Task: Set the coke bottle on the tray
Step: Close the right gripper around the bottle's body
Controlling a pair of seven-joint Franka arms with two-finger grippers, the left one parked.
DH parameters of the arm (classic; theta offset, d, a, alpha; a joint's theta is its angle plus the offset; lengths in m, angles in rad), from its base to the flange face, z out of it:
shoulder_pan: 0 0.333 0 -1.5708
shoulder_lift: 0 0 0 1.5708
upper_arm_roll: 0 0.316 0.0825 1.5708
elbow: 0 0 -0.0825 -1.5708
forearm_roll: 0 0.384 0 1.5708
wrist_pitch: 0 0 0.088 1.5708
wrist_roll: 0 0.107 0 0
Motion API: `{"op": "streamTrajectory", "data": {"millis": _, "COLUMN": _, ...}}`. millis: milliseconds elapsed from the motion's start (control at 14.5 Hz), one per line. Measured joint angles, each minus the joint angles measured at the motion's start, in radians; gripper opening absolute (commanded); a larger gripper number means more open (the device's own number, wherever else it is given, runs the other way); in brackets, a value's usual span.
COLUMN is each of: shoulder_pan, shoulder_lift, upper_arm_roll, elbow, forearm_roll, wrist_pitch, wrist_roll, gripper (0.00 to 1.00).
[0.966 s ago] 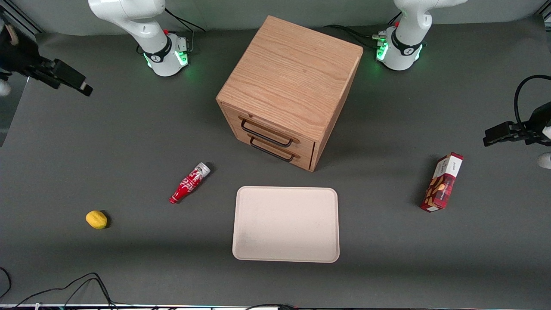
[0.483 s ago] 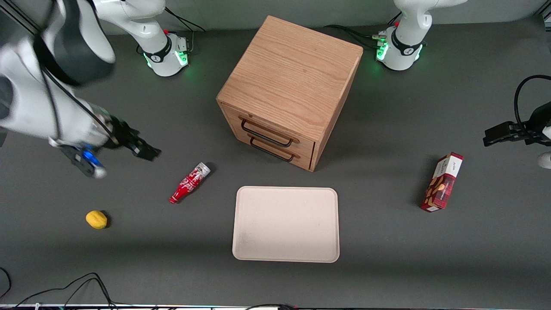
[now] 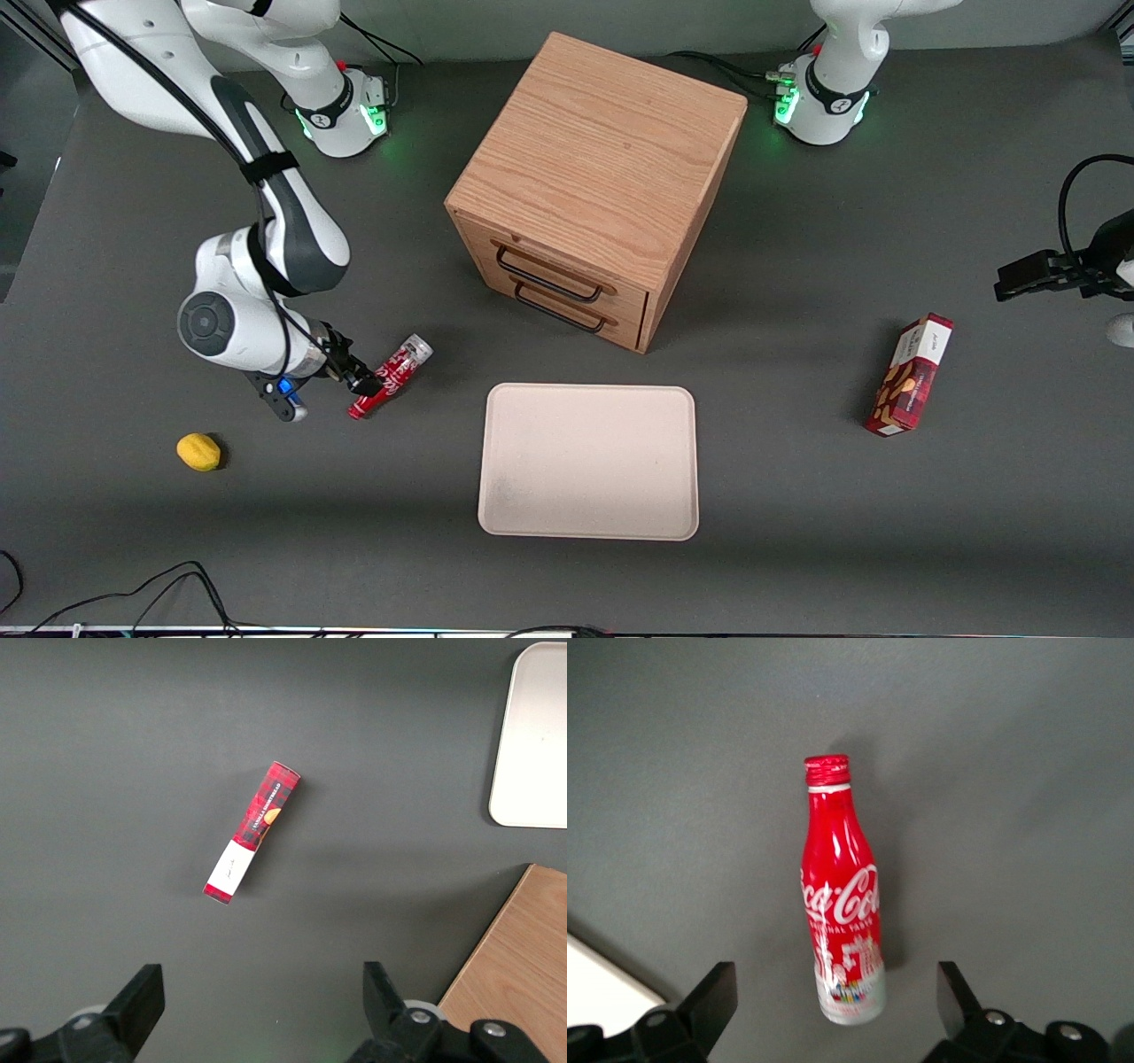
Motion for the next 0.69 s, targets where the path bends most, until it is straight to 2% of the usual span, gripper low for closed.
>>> {"op": "streamTrajectory", "data": {"millis": 345, "shoulder_pan": 0.008, "shoulder_lift": 0.063, "upper_arm_roll": 0.023, "elbow": -0.039, "forearm_roll": -0.045, "wrist_pitch": 0.13, "wrist_roll": 0.069, "gripper": 1.0}}
{"op": "streamTrajectory", "data": {"millis": 690, "shoulder_pan": 0.01, "shoulder_lift": 0.099, "upper_arm_roll": 0.026, "elbow": -0.073, "forearm_roll": -0.06, "wrist_pitch": 0.22, "wrist_roll": 0.078, "gripper": 0.99}}
